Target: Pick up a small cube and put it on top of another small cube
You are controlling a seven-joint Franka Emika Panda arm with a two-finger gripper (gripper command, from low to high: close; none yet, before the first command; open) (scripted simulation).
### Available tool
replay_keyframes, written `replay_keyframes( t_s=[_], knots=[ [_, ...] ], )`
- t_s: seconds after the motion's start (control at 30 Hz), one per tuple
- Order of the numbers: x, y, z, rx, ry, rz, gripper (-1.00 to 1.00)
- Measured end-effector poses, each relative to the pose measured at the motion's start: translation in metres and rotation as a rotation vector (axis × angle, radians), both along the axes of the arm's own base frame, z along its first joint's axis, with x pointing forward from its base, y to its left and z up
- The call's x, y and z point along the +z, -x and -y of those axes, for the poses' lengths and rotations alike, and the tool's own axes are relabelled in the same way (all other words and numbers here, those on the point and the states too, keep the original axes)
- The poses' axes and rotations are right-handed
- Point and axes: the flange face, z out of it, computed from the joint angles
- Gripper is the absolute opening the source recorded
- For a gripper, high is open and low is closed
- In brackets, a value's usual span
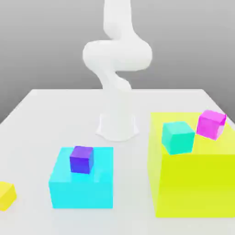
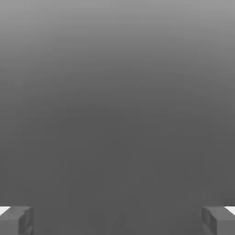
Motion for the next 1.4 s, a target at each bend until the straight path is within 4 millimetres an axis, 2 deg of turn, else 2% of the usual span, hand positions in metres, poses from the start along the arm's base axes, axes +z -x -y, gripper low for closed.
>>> replay_keyframes(
  t_s=[0.1,0.23,0.37,0.47,0.57,0.67,0.73,0.9,0.97,1.07,1.1,1.27,1.3,1.33,1.4],
  knots=[
    [-0.044,-0.035,0.033,-0.017,-0.011,-0.082,0.00],
    [-0.107,-0.069,0.078,-0.044,-0.026,-0.184,0.00],
    [-0.175,-0.089,0.125,-0.076,-0.042,-0.284,0.00],
    [-0.228,-0.094,0.160,-0.103,-0.053,-0.359,0.00],
    [-0.282,-0.090,0.197,-0.136,-0.065,-0.434,0.00],
    [-0.335,-0.075,0.237,-0.180,-0.079,-0.508,0.00],
    [-0.371,-0.065,0.254,-0.191,-0.083,-0.559,0.00],
    [-0.456,-0.024,0.296,-0.230,-0.092,-0.690,0.00],
    [-0.486,-0.013,0.306,-0.240,-0.093,-0.719,0.00],
    [-0.529,-0.009,0.308,-0.242,-0.093,-0.728,0.00],
    [-0.539,-0.008,0.308,-0.243,-0.094,-0.728,-1.00],
    [-0.539,-0.008,0.308,-0.242,-0.096,-0.729,-1.00],
    [-0.544,-0.008,0.308,-0.243,-0.096,-0.729,-1.00],
    [-0.540,-0.008,0.308,-0.243,-0.095,-0.729,-1.00],
    [-0.519,-0.009,0.309,-0.242,-0.094,-0.729,-1.00]
  ],
)
